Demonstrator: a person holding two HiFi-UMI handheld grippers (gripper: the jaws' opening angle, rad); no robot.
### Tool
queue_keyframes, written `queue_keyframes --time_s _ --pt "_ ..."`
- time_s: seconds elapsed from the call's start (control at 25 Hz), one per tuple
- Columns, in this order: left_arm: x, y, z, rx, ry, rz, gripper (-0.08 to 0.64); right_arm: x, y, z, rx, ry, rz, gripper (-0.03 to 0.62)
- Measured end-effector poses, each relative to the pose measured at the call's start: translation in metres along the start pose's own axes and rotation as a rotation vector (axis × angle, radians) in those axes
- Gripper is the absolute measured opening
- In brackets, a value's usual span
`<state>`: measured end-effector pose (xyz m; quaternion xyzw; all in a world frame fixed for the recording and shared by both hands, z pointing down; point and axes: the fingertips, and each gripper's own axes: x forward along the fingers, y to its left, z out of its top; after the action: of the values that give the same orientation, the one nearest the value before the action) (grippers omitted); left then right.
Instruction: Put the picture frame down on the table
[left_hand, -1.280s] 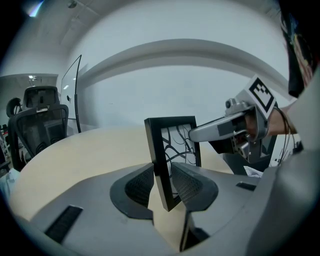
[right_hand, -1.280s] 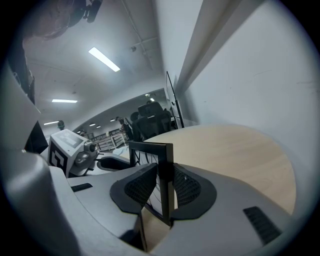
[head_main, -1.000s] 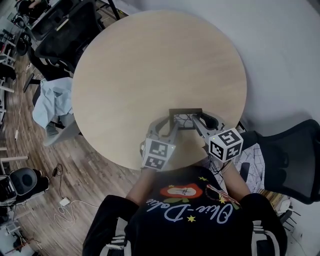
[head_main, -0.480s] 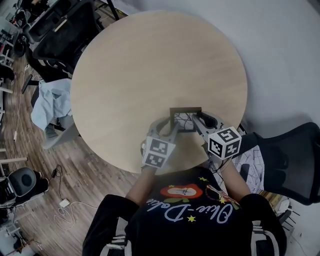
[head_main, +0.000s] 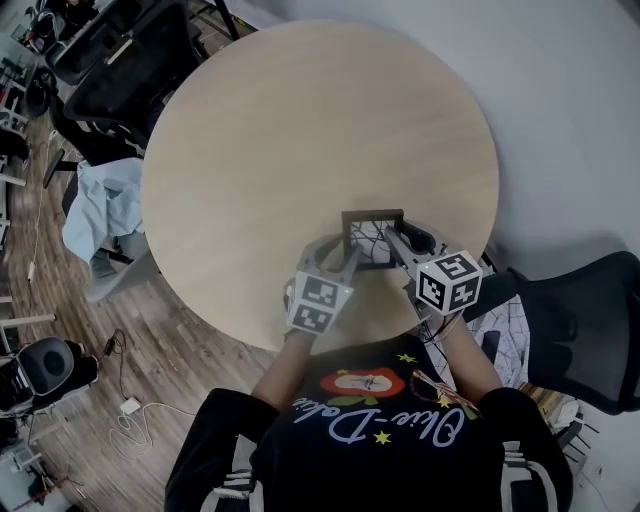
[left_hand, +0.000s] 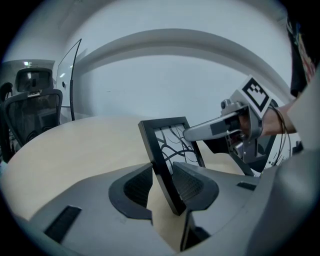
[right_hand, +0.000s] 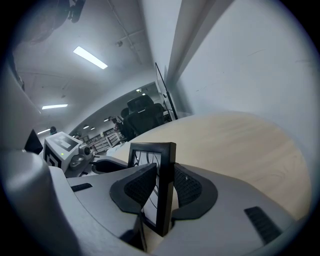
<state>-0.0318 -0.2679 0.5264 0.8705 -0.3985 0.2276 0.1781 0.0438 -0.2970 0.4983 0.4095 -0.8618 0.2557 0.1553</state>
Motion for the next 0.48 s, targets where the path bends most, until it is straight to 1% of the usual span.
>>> queue_keyframes --time_s 0.48 --pt "0.013 0.011 -0.004 -0.010 0.028 0.004 0.130 0.018 -0.015 -0.004 0.002 0.029 -0.033 0.094"
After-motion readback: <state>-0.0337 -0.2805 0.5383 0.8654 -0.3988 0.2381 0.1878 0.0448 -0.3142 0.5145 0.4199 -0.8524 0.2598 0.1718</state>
